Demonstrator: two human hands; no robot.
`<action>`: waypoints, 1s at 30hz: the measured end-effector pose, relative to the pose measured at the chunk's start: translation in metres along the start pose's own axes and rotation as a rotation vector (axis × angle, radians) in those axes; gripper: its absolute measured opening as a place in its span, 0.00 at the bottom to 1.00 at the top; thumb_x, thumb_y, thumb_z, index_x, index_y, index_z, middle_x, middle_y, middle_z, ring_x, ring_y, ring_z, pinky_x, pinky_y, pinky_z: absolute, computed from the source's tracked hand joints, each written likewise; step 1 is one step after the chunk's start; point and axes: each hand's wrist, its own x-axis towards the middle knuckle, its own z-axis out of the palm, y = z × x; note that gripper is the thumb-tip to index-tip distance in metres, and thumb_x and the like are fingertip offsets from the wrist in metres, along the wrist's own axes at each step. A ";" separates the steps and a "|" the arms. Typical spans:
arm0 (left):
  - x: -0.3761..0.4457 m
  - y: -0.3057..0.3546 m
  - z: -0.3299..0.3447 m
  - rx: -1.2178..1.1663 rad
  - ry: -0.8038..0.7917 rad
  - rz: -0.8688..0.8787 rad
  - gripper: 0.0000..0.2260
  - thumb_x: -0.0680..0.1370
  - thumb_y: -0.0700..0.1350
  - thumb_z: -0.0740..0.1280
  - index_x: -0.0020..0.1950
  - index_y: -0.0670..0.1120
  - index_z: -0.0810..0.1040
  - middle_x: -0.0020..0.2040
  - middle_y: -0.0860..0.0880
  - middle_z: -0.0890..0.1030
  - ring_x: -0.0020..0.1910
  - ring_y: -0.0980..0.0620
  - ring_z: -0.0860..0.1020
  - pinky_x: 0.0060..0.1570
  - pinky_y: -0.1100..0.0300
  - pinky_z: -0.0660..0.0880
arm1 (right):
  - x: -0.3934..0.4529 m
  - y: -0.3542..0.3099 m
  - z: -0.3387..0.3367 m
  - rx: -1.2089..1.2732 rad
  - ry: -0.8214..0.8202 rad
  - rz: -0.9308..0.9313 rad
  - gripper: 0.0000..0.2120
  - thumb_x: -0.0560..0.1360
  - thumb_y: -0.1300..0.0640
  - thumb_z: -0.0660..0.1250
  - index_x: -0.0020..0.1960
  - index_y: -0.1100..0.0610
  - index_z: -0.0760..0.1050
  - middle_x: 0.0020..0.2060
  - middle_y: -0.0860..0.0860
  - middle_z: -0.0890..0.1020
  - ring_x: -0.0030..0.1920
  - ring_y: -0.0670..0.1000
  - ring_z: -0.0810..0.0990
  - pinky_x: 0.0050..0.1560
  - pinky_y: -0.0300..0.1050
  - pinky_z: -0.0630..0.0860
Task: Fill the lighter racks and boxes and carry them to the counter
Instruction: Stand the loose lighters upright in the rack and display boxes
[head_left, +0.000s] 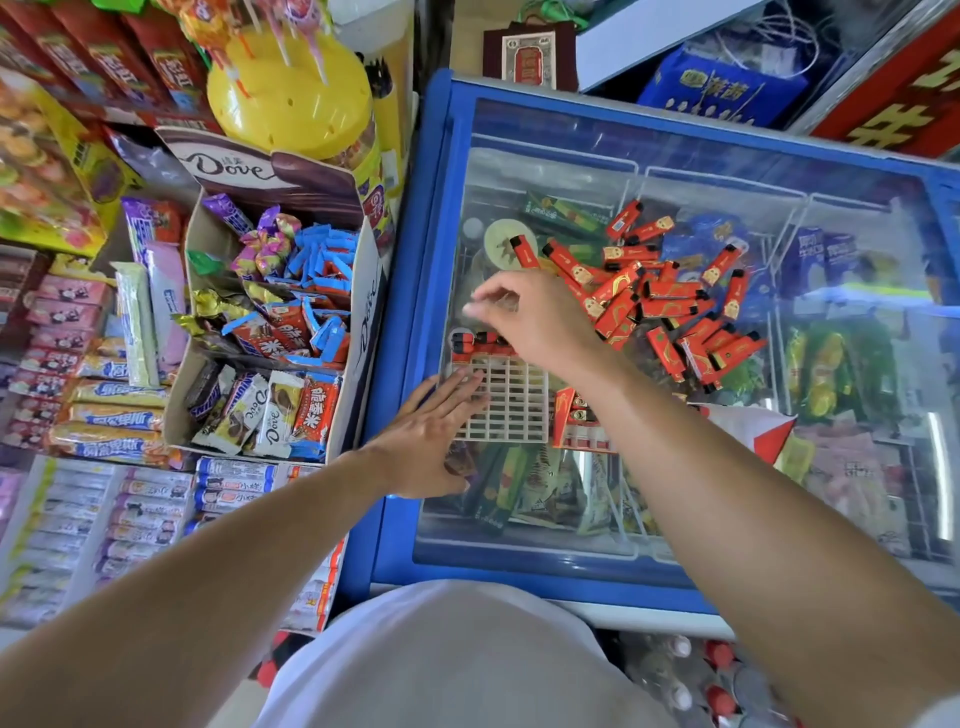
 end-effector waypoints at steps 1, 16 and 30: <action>0.000 0.000 0.000 -0.001 -0.001 0.000 0.50 0.73 0.63 0.70 0.84 0.51 0.43 0.81 0.53 0.32 0.77 0.58 0.27 0.77 0.51 0.30 | 0.004 0.005 -0.004 0.005 0.023 0.022 0.10 0.78 0.46 0.69 0.56 0.49 0.82 0.54 0.42 0.83 0.46 0.37 0.78 0.49 0.37 0.76; -0.002 0.004 -0.003 -0.003 0.004 -0.022 0.50 0.72 0.62 0.71 0.84 0.50 0.45 0.82 0.54 0.32 0.77 0.59 0.27 0.77 0.52 0.30 | 0.021 0.087 -0.003 -0.471 0.012 0.346 0.09 0.75 0.57 0.76 0.53 0.58 0.81 0.49 0.55 0.82 0.50 0.57 0.80 0.45 0.48 0.76; -0.001 0.005 -0.003 -0.004 0.002 -0.036 0.51 0.71 0.64 0.72 0.84 0.50 0.46 0.82 0.54 0.33 0.77 0.59 0.27 0.78 0.52 0.31 | 0.016 0.070 -0.009 -0.287 -0.098 0.396 0.08 0.77 0.56 0.72 0.44 0.61 0.78 0.36 0.50 0.79 0.32 0.47 0.79 0.32 0.41 0.74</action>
